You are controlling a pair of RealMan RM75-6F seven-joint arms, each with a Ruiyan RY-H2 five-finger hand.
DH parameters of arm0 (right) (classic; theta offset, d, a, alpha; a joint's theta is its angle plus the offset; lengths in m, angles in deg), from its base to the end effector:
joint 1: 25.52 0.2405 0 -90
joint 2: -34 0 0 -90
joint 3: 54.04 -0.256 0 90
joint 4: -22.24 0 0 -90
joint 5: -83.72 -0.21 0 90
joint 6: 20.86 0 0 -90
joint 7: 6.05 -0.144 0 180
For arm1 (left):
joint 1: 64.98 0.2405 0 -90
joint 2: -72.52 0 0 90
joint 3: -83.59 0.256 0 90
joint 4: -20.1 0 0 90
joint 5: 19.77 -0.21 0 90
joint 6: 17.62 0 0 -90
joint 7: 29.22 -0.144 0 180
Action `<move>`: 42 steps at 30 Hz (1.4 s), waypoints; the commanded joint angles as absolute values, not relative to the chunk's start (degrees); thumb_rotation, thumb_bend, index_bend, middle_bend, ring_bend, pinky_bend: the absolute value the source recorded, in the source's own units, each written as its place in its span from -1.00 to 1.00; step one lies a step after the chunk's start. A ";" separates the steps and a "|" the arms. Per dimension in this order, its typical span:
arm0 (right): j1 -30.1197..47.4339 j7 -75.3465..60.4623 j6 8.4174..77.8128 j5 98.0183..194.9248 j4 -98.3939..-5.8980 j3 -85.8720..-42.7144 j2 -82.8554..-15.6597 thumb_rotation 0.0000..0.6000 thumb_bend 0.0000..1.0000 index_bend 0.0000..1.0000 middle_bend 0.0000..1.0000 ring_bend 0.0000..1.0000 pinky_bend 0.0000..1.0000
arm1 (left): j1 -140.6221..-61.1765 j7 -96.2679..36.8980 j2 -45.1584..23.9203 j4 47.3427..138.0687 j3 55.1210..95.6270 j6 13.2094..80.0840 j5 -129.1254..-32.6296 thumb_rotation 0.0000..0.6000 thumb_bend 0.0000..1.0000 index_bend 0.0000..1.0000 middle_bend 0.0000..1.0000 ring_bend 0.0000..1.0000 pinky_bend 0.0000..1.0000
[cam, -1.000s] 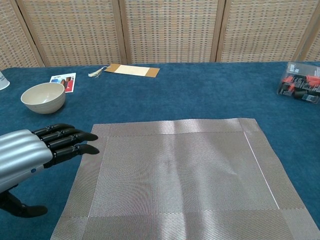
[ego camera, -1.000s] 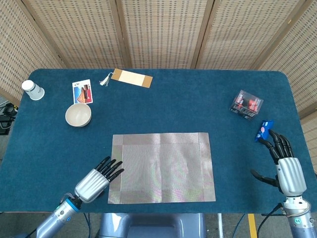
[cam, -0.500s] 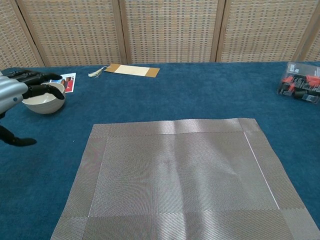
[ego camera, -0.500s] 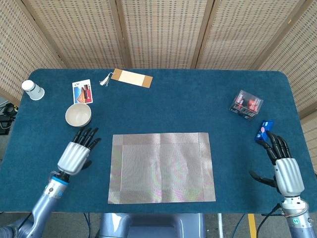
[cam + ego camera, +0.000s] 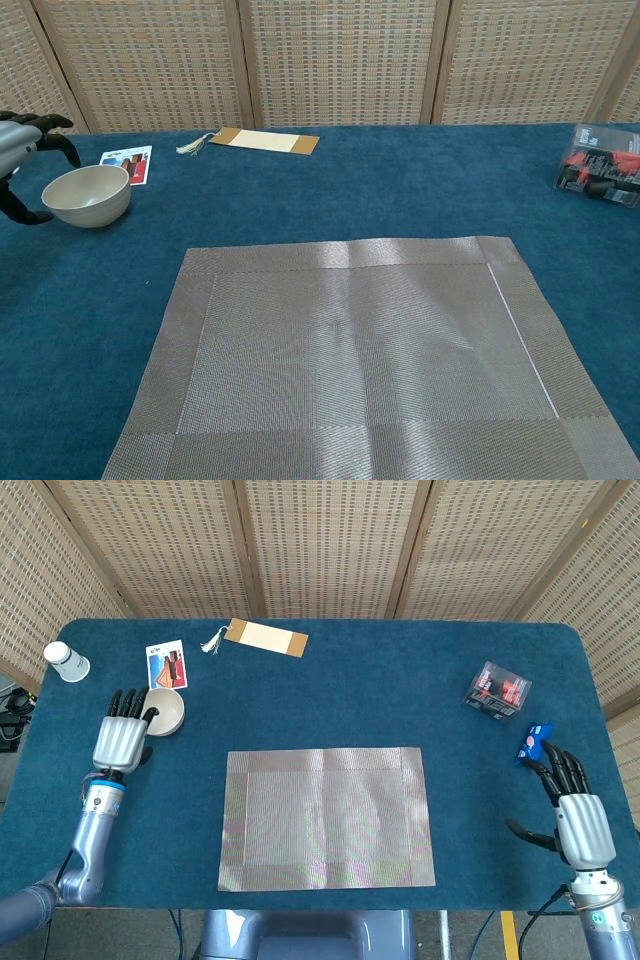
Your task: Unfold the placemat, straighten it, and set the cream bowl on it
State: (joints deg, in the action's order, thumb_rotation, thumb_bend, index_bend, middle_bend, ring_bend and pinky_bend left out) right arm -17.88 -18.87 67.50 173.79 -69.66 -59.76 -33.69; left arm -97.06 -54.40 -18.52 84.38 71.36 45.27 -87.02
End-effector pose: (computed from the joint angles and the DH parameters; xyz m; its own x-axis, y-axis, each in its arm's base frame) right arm -0.2809 -0.2037 0.1512 0.1210 0.0852 0.9890 -0.9794 -0.1517 0.1329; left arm -0.2661 0.3599 0.0363 0.6753 0.0490 0.7359 0.7371 -0.0806 -0.6710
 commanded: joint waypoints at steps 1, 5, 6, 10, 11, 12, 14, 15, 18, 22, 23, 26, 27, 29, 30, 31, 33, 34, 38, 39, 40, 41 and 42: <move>-17.87 -18.98 67.49 173.62 -69.58 -59.86 -33.67 1.00 -0.69 -0.56 -1.00 -1.00 -1.00 | -98.39 -54.79 -20.20 81.81 70.46 43.34 -85.27 1.00 -0.43 -0.43 -1.00 -1.00 -1.00; -17.80 -19.33 67.36 173.17 -69.42 -60.13 -33.56 1.00 -0.69 -0.56 -1.00 -1.00 -1.00 | -99.33 -55.65 -21.78 79.11 70.46 41.84 -84.11 1.00 -0.42 -0.41 -1.00 -1.00 -1.00; -17.80 -19.44 67.35 173.09 -69.40 -60.19 -33.52 1.00 -0.69 -0.56 -1.00 -1.00 -1.00 | -99.48 -55.77 -22.13 78.58 70.49 41.66 -83.94 1.00 -0.42 -0.41 -1.00 -1.00 -1.00; -17.78 -20.17 67.38 172.82 -69.28 -60.44 -33.23 1.00 -0.69 -0.56 -1.00 -1.00 -1.00 | -99.76 -56.40 -23.65 75.93 70.97 40.80 -83.19 1.00 -0.42 -0.39 -1.00 -1.00 -1.00; -17.78 -20.31 67.38 172.81 -69.28 -60.46 -33.17 1.00 -0.69 -0.56 -1.00 -1.00 -1.00 | -99.80 -56.38 -24.02 75.21 71.00 40.67 -83.01 1.00 -0.42 -0.38 -1.00 -1.00 -1.00; -17.78 -20.41 67.36 172.80 -69.25 -60.44 -33.14 1.00 -0.69 -0.56 -1.00 -1.00 -1.00 | -99.85 -56.41 -24.27 74.69 71.02 40.48 -82.83 1.00 -0.42 -0.38 -1.00 -1.00 -1.00; -17.75 -20.50 67.35 172.86 -69.27 -60.44 -33.12 1.00 -0.69 -0.56 -1.00 -1.00 -1.00 | -100.08 -56.71 -24.94 73.33 71.08 39.96 -82.43 1.00 -0.41 -0.36 -1.00 -1.00 -1.00; -17.75 -20.53 67.35 172.90 -69.27 -60.42 -33.11 1.00 -0.69 -0.56 -1.00 -1.00 -1.00 | -100.20 -56.77 -25.22 72.79 71.06 39.83 -82.34 1.00 -0.41 -0.35 -1.00 -1.00 -1.00; -17.76 -20.59 67.34 172.97 -69.28 -60.36 -33.10 1.00 -0.69 -0.56 -1.00 -1.00 -1.00 | -100.60 -56.84 -26.11 71.23 70.91 39.37 -81.99 1.00 -0.41 -0.31 -1.00 -1.00 -1.00; -17.76 -20.62 67.36 173.03 -69.23 -60.32 -33.14 1.00 -0.69 -0.56 -1.00 -1.00 -1.00 | -101.40 -56.91 -27.51 68.84 70.41 38.49 -81.31 1.00 -0.40 -0.26 -1.00 -1.00 -1.00; -17.76 -20.61 67.37 173.04 -69.24 -60.32 -33.15 1.00 -0.69 -0.56 -1.00 -1.00 -1.00 | -101.57 -56.94 -27.78 68.36 70.31 38.28 -81.17 1.00 -0.40 -0.25 -1.00 -1.00 -1.00; -17.82 -20.61 67.53 173.08 -69.16 -60.34 -33.16 1.00 -0.69 -0.56 -1.00 -1.00 -1.00 | -102.97 -57.05 -29.93 65.24 69.34 36.68 -79.99 1.00 -0.39 -0.22 -1.00 -1.00 -1.00; -17.81 -20.62 67.53 173.07 -69.10 -60.35 -33.16 1.00 -0.69 -0.56 -1.00 -1.00 -1.00 | -103.23 -57.00 -30.49 64.45 69.20 36.50 -79.86 1.00 -0.37 -0.19 -1.00 -1.00 -1.00; -17.78 -20.56 67.48 172.99 -68.99 -60.39 -33.21 1.00 -0.69 -0.56 -1.00 -1.00 -1.00 | -103.72 -56.78 -31.64 63.04 69.16 36.09 -79.87 1.00 -0.26 -0.08 -1.00 -1.00 -1.00; -17.76 -20.52 67.45 172.92 -68.94 -60.43 -33.26 1.00 -0.69 -0.56 -1.00 -1.00 -1.00 | -103.88 -56.74 -32.07 62.45 69.25 36.03 -80.03 1.00 -0.23 -0.04 -1.00 -1.00 -1.00; -17.74 -20.51 67.43 172.85 -68.90 -60.46 -33.30 1.00 -0.69 -0.56 -1.00 -1.00 -1.00 | -104.01 -56.66 -32.45 61.87 69.34 36.08 -80.22 1.00 -0.18 0.01 -1.00 -1.00 -1.00; -17.72 -20.48 67.36 172.81 -68.83 -60.45 -33.35 1.00 -0.69 -0.56 -1.00 -1.00 -1.00 | -104.16 -56.45 -33.05 61.00 69.50 36.26 -80.60 1.00 -0.13 0.11 -1.00 -1.00 -1.00; -17.72 -20.46 67.34 172.83 -68.78 -60.42 -33.38 1.00 -0.69 -0.56 -1.00 -1.00 -1.00 | -104.23 -56.24 -33.39 60.52 69.57 36.38 -80.82 1.00 -0.12 0.17 -1.00 -1.00 -1.00; -17.67 -20.45 67.26 172.89 -68.70 -60.37 -33.53 1.00 -0.69 -0.56 -1.00 -1.00 -1.00 | -104.28 -54.88 -34.34 59.07 69.57 37.41 -81.69 1.00 -0.09 0.41 -1.00 -1.00 -1.00; -17.67 -20.48 67.28 172.90 -68.70 -60.37 -33.54 1.00 -0.69 -0.56 -1.00 -1.00 -1.00 | -104.26 -54.67 -34.39 58.90 69.59 37.52 -81.84 1.00 -0.08 0.45 -1.00 -1.00 -1.00; -17.67 -20.49 67.29 172.94 -68.70 -60.35 -33.54 1.00 -0.69 -0.56 -1.00 -1.00 -1.00 | -104.23 -54.48 -34.41 58.76 69.62 37.65 -81.98 1.00 -0.06 0.50 -1.00 -1.00 -1.00; -17.67 -20.51 67.28 172.95 -68.71 -60.33 -33.54 1.00 -0.69 -0.56 -1.00 -1.00 -1.00 | -104.19 -54.28 -34.42 58.64 69.62 37.80 -82.11 1.00 -0.04 0.53 -1.00 -1.00 -1.00; -17.67 -20.56 67.29 173.01 -68.76 -60.31 -33.52 1.00 -0.69 -0.56 -1.00 -1.00 -1.00 | -104.07 -53.85 -34.41 58.47 69.64 38.19 -82.40 1.00 -0.03 0.54 -1.00 -1.00 -1.00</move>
State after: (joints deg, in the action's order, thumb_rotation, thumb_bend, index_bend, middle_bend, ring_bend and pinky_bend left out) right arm -17.68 -20.56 67.29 173.00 -68.76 -60.31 -33.52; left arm -104.16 -54.13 -34.39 58.63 69.62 37.93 -82.18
